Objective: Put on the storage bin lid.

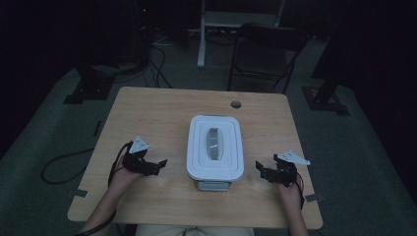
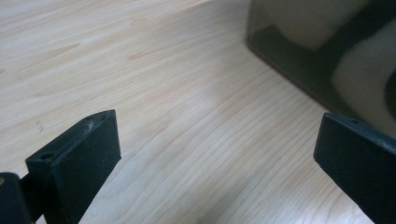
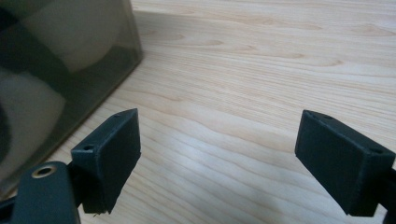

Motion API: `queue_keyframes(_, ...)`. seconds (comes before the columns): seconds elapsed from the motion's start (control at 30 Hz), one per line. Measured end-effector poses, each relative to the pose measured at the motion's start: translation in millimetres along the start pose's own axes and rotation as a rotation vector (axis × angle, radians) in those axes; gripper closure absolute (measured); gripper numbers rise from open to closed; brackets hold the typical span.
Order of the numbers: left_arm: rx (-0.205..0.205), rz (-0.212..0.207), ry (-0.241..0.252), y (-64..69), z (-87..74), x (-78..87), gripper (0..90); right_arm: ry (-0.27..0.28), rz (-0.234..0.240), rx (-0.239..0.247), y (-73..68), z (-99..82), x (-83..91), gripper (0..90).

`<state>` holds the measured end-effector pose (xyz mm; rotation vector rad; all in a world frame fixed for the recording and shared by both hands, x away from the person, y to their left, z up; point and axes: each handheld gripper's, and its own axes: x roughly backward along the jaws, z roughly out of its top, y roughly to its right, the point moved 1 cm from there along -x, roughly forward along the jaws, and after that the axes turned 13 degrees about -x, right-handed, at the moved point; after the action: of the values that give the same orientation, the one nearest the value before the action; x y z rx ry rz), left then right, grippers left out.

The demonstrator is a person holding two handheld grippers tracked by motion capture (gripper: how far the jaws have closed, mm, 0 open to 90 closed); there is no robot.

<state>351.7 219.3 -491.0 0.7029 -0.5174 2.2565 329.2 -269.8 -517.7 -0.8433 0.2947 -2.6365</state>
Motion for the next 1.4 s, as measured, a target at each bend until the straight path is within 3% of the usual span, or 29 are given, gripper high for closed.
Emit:
queue_keyframes(0.5,0.048,0.070,-0.041,-8.7,-33.0,21.4,1.2,-0.010,-0.072,-0.031,19.2,-12.1,18.2,14.1)
queue_keyframes(0.73,0.103,0.108,-0.041,-12.5,-53.0,35.5,1.2,-0.002,-0.107,-0.047,24.7,-15.8,24.4,14.0)
queue_keyframes(1.0,0.163,0.151,-0.064,-18.5,-70.6,49.2,1.2,-0.035,-0.185,-0.083,25.8,-20.1,24.2,14.0)
queue_keyframes(1.17,0.180,0.176,-0.090,-20.2,-78.7,50.6,1.2,-0.036,-0.255,-0.059,25.1,-22.1,23.6,14.0)
queue_keyframes(1.4,0.200,0.218,-0.127,-23.7,-85.7,51.8,1.2,-0.076,-0.290,-0.116,27.8,-23.3,22.6,14.0)
